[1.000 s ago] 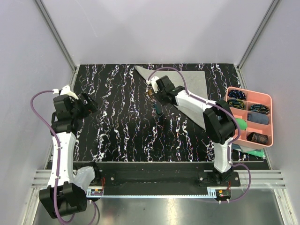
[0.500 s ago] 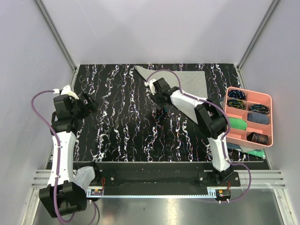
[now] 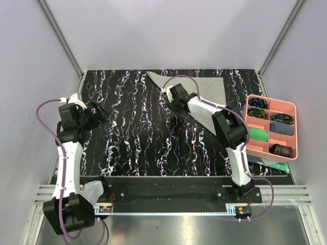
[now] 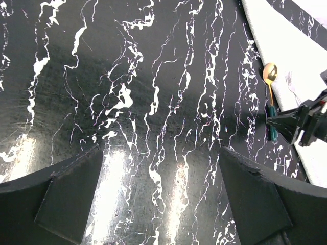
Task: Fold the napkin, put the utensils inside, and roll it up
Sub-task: Grab a utensil with the right arm, then place the utensil onto the napkin
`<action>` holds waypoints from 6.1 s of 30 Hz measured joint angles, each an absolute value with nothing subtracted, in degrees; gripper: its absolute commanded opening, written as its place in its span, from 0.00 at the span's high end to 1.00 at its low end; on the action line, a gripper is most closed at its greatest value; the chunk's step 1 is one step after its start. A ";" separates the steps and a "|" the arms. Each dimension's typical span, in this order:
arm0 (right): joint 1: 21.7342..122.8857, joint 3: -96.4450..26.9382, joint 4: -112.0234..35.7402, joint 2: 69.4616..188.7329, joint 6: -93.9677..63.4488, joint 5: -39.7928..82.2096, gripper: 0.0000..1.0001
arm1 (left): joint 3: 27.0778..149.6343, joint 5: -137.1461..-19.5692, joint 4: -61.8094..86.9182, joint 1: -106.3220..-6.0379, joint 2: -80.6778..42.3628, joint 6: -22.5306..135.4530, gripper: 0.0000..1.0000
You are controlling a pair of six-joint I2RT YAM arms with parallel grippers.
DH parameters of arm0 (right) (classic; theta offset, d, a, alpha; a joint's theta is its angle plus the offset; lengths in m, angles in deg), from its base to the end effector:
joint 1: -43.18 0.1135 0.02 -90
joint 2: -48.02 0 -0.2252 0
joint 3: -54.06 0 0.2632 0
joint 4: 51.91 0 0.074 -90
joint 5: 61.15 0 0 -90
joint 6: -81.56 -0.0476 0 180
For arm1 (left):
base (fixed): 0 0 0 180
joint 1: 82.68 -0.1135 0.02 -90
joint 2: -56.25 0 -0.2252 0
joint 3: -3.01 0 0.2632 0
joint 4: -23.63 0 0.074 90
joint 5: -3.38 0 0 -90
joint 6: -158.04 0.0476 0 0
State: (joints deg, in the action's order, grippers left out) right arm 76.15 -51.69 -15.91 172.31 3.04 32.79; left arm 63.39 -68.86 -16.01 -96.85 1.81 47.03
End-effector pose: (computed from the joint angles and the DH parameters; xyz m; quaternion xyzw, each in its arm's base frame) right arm 0.3935 0.2513 0.1169 -0.3504 0.8852 0.0246 0.3051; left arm 0.2460 0.0471 0.2577 -0.1938 0.8524 -0.1637 0.4572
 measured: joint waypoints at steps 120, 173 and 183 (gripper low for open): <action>58.82 -58.84 -7.41 171.48 7.24 18.30 1.00 | 62.40 -62.35 -13.36 -100.31 0.98 45.52 0.01; 57.01 -70.69 -7.71 184.17 9.29 15.66 0.32 | 61.79 -61.52 -12.99 -100.79 0.46 45.52 0.01; 57.01 -67.26 -7.67 181.90 7.28 15.22 0.43 | 61.66 -61.28 -12.93 -100.79 0.46 45.50 0.01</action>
